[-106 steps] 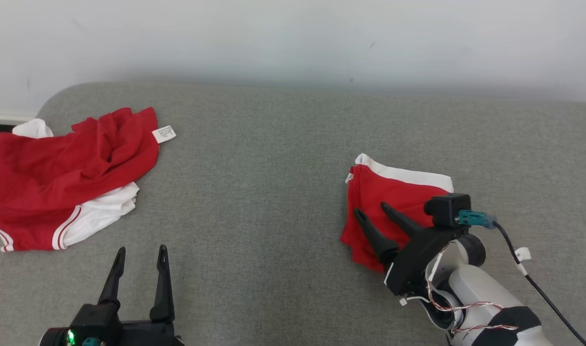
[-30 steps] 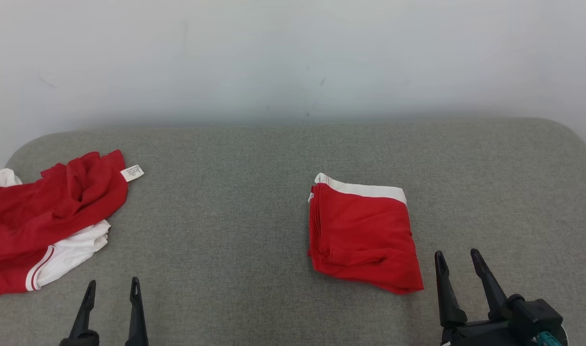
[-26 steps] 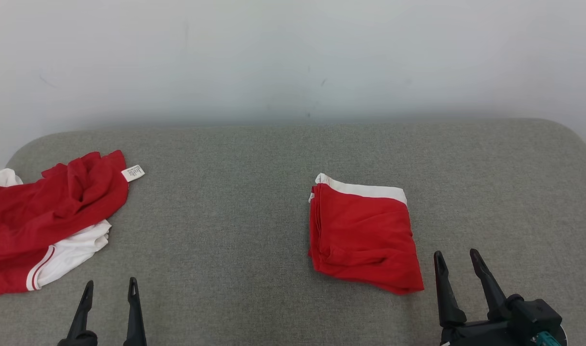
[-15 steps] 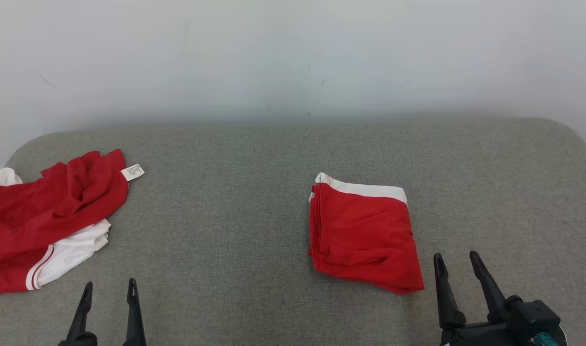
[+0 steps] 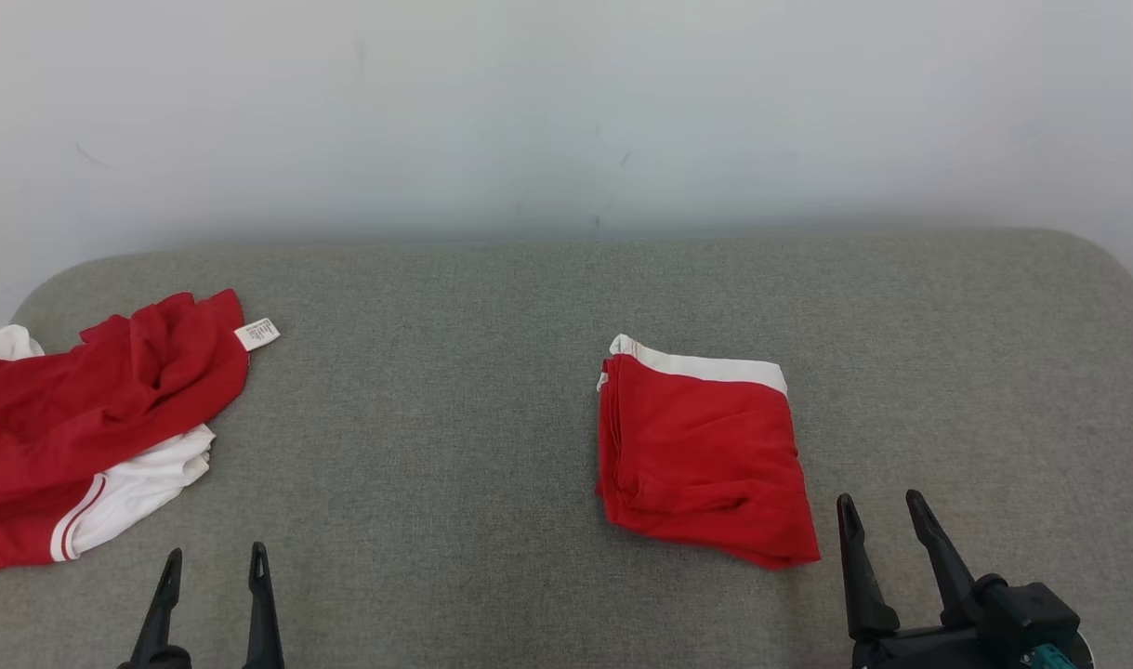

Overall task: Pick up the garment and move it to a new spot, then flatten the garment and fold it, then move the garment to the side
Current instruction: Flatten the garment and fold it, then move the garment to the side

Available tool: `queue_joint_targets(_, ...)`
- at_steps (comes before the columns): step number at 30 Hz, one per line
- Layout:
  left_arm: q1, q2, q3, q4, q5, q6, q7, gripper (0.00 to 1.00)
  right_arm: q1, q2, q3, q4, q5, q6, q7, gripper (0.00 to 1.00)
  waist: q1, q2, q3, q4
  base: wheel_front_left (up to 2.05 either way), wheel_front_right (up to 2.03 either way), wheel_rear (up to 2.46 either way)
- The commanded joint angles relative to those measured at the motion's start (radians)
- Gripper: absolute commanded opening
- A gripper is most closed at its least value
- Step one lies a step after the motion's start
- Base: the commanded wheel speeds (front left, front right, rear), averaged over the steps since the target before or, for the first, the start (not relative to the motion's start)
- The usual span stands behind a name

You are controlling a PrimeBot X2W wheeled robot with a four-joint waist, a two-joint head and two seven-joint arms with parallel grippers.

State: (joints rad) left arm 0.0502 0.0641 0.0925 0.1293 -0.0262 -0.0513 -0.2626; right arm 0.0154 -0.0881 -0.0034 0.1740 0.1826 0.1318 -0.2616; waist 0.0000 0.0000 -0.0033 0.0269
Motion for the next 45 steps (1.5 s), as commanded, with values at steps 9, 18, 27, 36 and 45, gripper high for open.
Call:
queue_joint_targets(9, 0.013, 0.001, -0.006, -0.005, 0.0, 0.007, -0.003, 1.0, 0.01, -0.007, 0.0, 0.007, 0.0, -0.002, -0.005, 1.0, 0.0, 0.0, -0.001, 0.0, 0.0, 0.0, 0.0)
queue_joint_targets(18, 0.011, -0.001, -0.014, -0.004, -0.001, 0.013, -0.003, 1.0, 0.001, -0.007, -0.02, 0.011, 0.006, -0.002, -0.005, 1.0, 0.0, 0.0, 0.001, 0.01, 0.0, 0.0, 0.0)
queue_joint_targets(27, -0.015, -0.003, -0.025, -0.006, -0.008, 0.008, -0.003, 1.0, -0.097, -0.053, -0.015, 0.047, 0.015, -0.002, -0.005, 1.0, 0.0, 0.0, 0.032, 0.032, 0.0, 0.0, 0.0)
queue_joint_targets(36, -0.069, -0.007, -0.052, 0.001, -0.009, 0.003, -0.003, 1.0, -0.318, -0.123, 0.032, 0.235, 0.04, -0.002, 0.056, 1.0, 0.0, 0.0, 0.108, 0.065, 0.0, 0.0, 0.0)
queue_joint_targets(45, -0.122, -0.01, -0.08, 0.01, -0.019, 0.003, -0.003, 1.0, -0.444, -0.163, 0.091, 0.477, 0.103, -0.002, 0.12, 1.0, 0.0, 0.0, 0.174, 0.093, 0.0, 0.0, 0.0)
